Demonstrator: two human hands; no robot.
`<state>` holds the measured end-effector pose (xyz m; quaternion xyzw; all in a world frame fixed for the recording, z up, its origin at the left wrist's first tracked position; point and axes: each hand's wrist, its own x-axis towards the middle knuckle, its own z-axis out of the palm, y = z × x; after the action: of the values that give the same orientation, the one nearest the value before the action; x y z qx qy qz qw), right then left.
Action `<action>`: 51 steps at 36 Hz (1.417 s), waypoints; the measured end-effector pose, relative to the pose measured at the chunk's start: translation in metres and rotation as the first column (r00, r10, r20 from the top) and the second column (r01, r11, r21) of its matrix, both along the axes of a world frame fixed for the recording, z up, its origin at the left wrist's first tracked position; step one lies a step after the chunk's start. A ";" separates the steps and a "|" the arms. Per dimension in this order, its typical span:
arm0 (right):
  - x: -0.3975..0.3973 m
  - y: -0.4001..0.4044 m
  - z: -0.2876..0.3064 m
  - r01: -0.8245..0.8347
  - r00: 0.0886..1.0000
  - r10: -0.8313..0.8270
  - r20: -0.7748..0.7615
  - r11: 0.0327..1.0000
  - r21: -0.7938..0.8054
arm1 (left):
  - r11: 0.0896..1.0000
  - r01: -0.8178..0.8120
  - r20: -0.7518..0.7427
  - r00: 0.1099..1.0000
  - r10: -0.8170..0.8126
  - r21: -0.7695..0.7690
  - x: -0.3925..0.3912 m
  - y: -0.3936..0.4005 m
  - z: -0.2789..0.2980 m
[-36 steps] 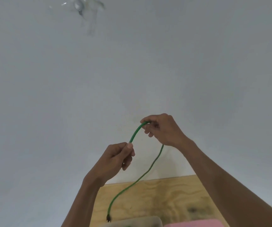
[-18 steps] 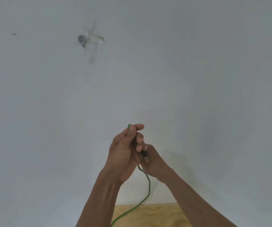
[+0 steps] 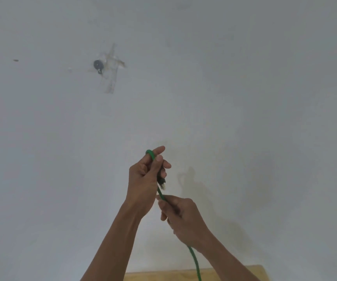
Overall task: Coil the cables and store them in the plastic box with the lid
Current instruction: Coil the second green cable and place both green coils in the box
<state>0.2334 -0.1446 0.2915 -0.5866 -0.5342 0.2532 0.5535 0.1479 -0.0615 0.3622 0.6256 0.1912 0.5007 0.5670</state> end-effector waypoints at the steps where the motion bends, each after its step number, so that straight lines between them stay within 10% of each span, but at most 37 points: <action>1: 0.003 0.001 0.000 0.037 0.999 -0.037 0.028 0.999 0.005 | 0.998 -0.032 -0.054 0.998 0.034 0.049 -0.002 0.003 -0.001; 15: 0.049 0.006 0.073 -0.035 0.840 0.009 0.543 0.999 0.038 | 0.904 -0.093 -0.394 0.878 0.272 0.416 -0.009 0.027 -0.007; 27: 0.070 0.027 0.119 -0.105 0.808 -0.047 0.588 0.969 0.222 | 0.973 0.162 -0.511 0.858 -0.055 0.167 -0.013 0.007 0.008; 39: 0.081 0.039 0.080 -0.152 0.984 0.171 -0.041 0.945 0.291 | 0.859 0.497 -0.085 0.857 -0.508 -0.122 -0.006 -0.026 0.019; 51: 0.062 0.006 0.037 0.008 0.997 -0.022 0.070 0.983 0.185 | 0.903 0.420 0.162 0.901 -0.403 -0.092 0.028 -0.006 0.043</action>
<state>0.2959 -0.1385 0.3286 -0.5454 -0.5704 0.1772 0.5880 0.1754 -0.0679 0.4055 0.5789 0.0457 0.3988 0.7098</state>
